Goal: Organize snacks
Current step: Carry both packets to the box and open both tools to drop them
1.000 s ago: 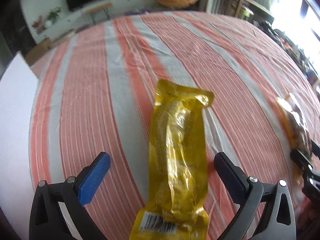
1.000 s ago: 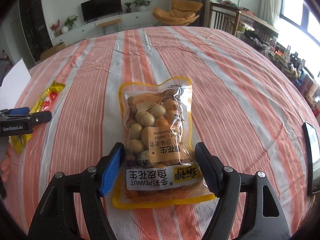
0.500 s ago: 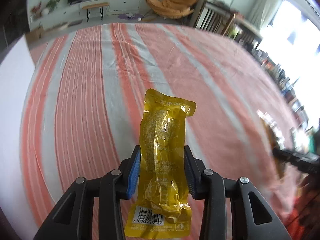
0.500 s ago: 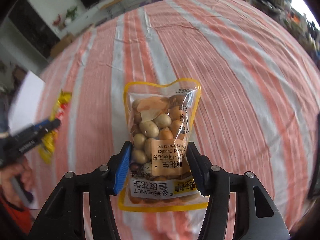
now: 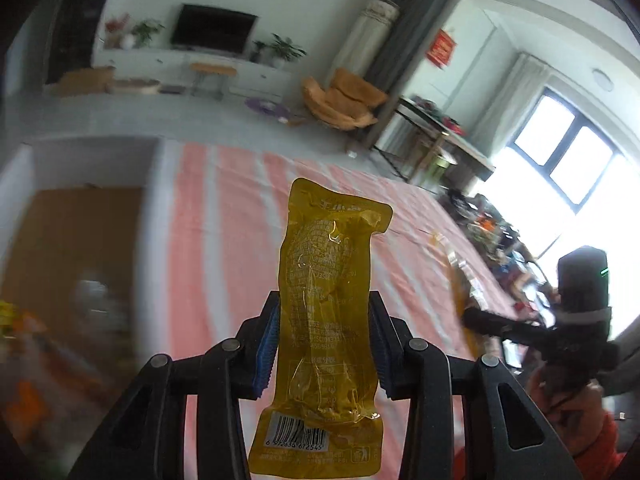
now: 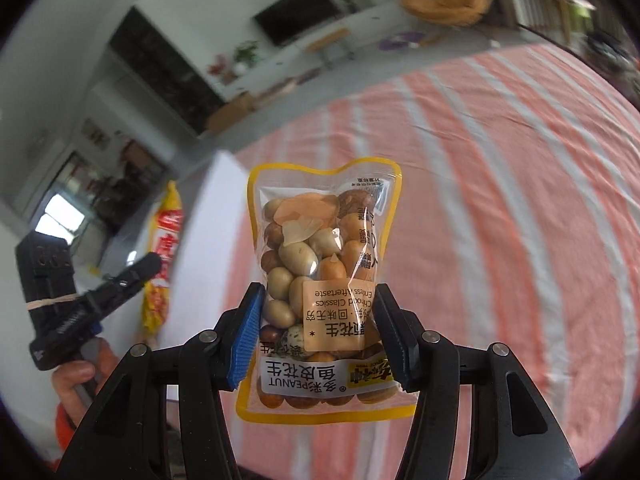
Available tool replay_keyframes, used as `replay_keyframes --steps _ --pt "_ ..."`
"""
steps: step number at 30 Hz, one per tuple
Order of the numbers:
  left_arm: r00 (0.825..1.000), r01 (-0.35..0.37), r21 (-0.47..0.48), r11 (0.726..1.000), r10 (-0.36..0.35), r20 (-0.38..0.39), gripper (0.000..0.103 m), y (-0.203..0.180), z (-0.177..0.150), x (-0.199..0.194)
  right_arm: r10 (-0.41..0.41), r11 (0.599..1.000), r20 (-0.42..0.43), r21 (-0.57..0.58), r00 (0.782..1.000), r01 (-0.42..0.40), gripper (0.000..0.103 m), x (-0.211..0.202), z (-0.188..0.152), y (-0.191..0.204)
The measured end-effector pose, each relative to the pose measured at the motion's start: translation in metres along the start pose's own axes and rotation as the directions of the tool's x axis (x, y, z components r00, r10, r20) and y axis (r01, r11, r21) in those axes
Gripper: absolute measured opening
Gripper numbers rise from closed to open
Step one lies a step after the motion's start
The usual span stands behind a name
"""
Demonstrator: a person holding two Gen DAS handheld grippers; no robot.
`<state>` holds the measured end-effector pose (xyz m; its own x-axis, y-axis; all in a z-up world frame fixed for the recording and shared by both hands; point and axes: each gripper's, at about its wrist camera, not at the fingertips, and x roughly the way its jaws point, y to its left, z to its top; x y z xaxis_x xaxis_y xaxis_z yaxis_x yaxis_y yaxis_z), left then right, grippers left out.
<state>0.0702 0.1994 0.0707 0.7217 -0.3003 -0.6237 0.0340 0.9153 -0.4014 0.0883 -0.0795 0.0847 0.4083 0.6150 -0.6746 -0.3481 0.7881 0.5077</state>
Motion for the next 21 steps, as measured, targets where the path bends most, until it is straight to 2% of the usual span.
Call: replay_keyframes --steps 2,3,5,8,11,12,13,14,16,19,21 --pt "0.992 -0.124 0.002 0.992 0.124 0.024 0.041 0.030 0.006 -0.025 0.083 0.995 -0.006 -0.063 0.996 -0.084 0.057 0.008 0.010 0.049" --pt "0.980 -0.196 -0.007 0.981 0.196 0.033 0.041 0.049 0.008 -0.038 0.129 0.987 -0.013 -0.096 0.992 -0.129 0.057 0.013 0.014 0.076" --pt "0.958 -0.284 -0.048 0.958 0.286 0.030 0.041 0.083 0.006 -0.053 0.199 0.970 -0.033 -0.139 0.980 -0.201 0.057 0.023 0.020 0.116" --pt "0.913 -0.405 -0.098 0.909 0.407 0.009 0.042 0.127 -0.003 -0.067 0.281 0.935 -0.101 -0.194 0.954 -0.296 0.057 0.052 0.022 0.177" --pt "0.862 -0.505 -0.119 0.855 0.505 -0.034 0.045 0.152 -0.020 -0.064 0.292 0.911 -0.164 -0.252 0.942 -0.327 0.059 0.088 0.013 0.221" --pt "0.849 -0.527 -0.130 0.840 0.527 -0.044 0.051 0.158 -0.025 -0.063 0.299 0.905 -0.190 -0.256 0.935 -0.341 0.065 0.102 0.009 0.229" --pt "0.841 -0.539 -0.141 0.831 0.539 -0.042 0.058 0.161 -0.031 -0.062 0.316 0.897 -0.225 -0.245 0.922 -0.367 0.065 0.121 0.003 0.236" --pt "0.836 -0.546 -0.148 0.825 0.547 -0.036 0.063 0.162 -0.035 -0.063 0.322 0.896 -0.249 -0.233 0.913 -0.379 0.071 0.135 -0.004 0.239" --pt "0.816 -0.571 -0.160 0.805 0.578 -0.005 0.083 0.160 -0.041 -0.065 0.278 0.909 -0.289 -0.228 0.916 -0.348 0.073 0.159 -0.012 0.240" --pt "0.790 -0.600 -0.155 0.784 0.612 0.039 0.091 0.151 -0.046 -0.071 0.257 0.914 -0.291 -0.237 0.922 -0.329 0.073 0.163 -0.016 0.229" --pt "0.786 -0.602 -0.154 0.784 0.615 0.059 0.093 0.143 -0.048 -0.074 0.234 0.915 -0.266 -0.265 0.935 -0.304 0.073 0.153 -0.015 0.221"
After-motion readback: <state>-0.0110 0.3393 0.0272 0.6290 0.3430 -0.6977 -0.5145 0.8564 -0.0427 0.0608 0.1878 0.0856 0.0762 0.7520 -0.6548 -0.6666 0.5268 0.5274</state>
